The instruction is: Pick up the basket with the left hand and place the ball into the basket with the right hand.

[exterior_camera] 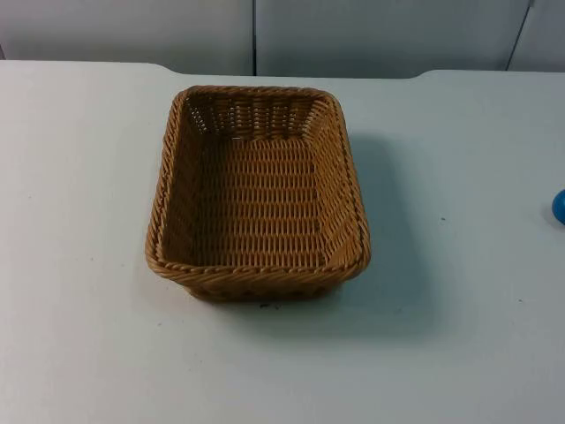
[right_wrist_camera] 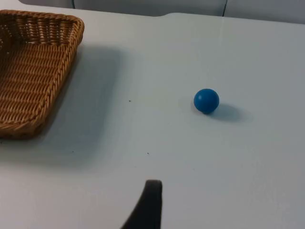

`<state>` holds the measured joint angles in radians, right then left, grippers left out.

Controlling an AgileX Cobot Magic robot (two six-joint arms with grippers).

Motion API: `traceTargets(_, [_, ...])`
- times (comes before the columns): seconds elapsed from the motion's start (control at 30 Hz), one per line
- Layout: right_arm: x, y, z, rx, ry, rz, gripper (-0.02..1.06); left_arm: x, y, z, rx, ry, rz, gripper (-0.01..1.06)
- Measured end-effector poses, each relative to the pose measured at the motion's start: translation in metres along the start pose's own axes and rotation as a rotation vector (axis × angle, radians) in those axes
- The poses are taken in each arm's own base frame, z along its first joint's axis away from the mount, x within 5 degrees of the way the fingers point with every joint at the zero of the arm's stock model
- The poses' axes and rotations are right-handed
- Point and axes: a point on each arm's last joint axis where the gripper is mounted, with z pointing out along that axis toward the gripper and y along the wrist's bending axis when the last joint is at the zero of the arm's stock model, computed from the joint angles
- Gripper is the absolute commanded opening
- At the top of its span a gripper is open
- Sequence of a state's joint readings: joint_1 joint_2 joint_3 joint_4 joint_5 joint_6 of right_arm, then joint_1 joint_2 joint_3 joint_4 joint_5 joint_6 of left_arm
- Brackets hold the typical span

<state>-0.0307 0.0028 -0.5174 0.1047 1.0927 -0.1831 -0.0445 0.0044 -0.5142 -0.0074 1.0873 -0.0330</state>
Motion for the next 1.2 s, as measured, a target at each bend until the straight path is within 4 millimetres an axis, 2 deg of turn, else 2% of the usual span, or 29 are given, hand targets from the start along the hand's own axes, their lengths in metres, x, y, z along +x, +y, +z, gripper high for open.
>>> traceTargets(0.1, [0.000,0.000,0.000,0.000,0.000,0.000,0.82,-0.003,0.000,-0.002,-0.001,-0.024,0.001,0.99])
traceTargets(0.3, [0.000,0.000,0.000,0.000,0.000,0.000,0.82,-0.025,-0.001,-0.019,0.009,-0.158,0.001,0.99])
traceTargets(0.4, [0.000,0.000,0.000,0.000,0.000,0.000,0.82,-0.036,-0.002,-0.016,0.012,-0.151,-0.001,0.99])
traceTargets(0.53, [0.000,0.000,0.000,0.000,0.000,0.000,0.82,-0.079,-0.006,0.006,0.040,-0.131,-0.026,0.96])
traceTargets(0.57, [0.000,0.000,0.000,0.000,0.000,0.000,0.82,-0.079,-0.006,0.006,0.040,-0.131,-0.026,0.95])
traceTargets(0.67, [0.000,0.000,0.000,0.000,0.000,0.000,0.82,-0.115,-0.007,0.026,0.041,-0.122,-0.019,0.94])
traceTargets(0.7, [0.000,0.000,0.000,0.000,0.000,0.000,0.82,-0.115,-0.007,0.026,0.041,-0.122,-0.019,0.94])
traceTargets(0.8, [0.000,0.000,0.000,0.000,0.000,0.000,0.82,-0.155,-0.009,0.059,0.044,-0.102,-0.006,0.94])
traceTargets(0.83, [0.000,0.000,0.000,0.000,0.000,0.000,0.82,-0.163,-0.010,0.068,0.051,-0.088,-0.007,0.94])
traceTargets(0.87, [0.000,0.000,0.000,0.000,0.000,0.000,0.82,-0.163,-0.010,0.068,0.051,-0.088,-0.007,0.94])
traceTargets(0.97, [0.000,0.000,0.000,0.000,0.000,0.000,0.82,-0.187,-0.016,0.109,0.107,-0.006,-0.015,0.94])
traceTargets(1.0, [0.000,0.000,0.000,0.000,0.000,0.000,0.82,-0.192,-0.019,0.125,0.137,0.025,-0.019,0.94])
traceTargets(1.03, [0.000,0.000,0.000,0.000,0.000,0.000,0.82,-0.192,-0.019,0.125,0.137,0.025,-0.019,0.94])
traceTargets(1.2, [0.000,0.000,0.000,0.000,0.000,0.000,0.82,-0.196,-0.030,0.208,0.259,0.199,-0.050,0.94])
